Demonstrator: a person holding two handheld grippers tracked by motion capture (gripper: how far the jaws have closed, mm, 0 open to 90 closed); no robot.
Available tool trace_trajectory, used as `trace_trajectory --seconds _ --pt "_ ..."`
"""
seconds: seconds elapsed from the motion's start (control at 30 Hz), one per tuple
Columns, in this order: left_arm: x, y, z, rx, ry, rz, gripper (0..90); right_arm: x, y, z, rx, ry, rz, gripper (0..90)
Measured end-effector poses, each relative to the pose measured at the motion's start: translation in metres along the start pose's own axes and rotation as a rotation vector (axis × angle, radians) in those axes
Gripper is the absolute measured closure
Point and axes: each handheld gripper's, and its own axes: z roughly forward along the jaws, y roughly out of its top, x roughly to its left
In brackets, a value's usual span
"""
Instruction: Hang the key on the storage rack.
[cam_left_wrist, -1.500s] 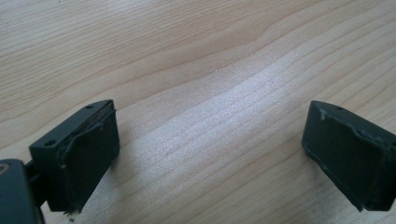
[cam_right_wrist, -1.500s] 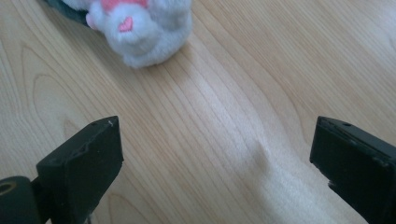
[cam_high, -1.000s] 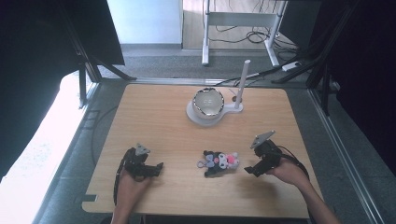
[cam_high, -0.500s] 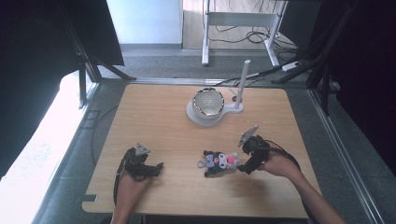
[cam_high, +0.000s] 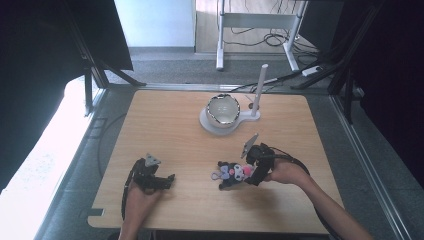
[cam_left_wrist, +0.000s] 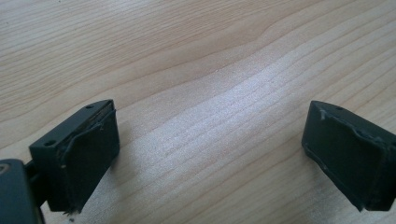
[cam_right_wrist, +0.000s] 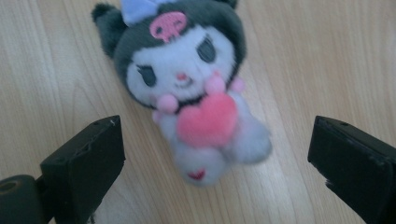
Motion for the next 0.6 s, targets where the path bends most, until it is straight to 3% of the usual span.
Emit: trace_trajectory --seconds 0.07,0.47,0.6 --pt "0.000 0.000 0.000 0.000 0.000 0.000 4.1 0.001 0.007 0.005 0.020 0.011 -0.032 4.2" --pt "0.000 0.000 0.000 0.002 0.000 0.003 4.1 0.003 0.021 0.032 0.126 0.045 -0.112 14.5" --pt "0.000 0.000 0.000 0.002 -0.001 0.003 4.1 0.003 0.021 0.037 0.171 0.043 -0.139 23.2"
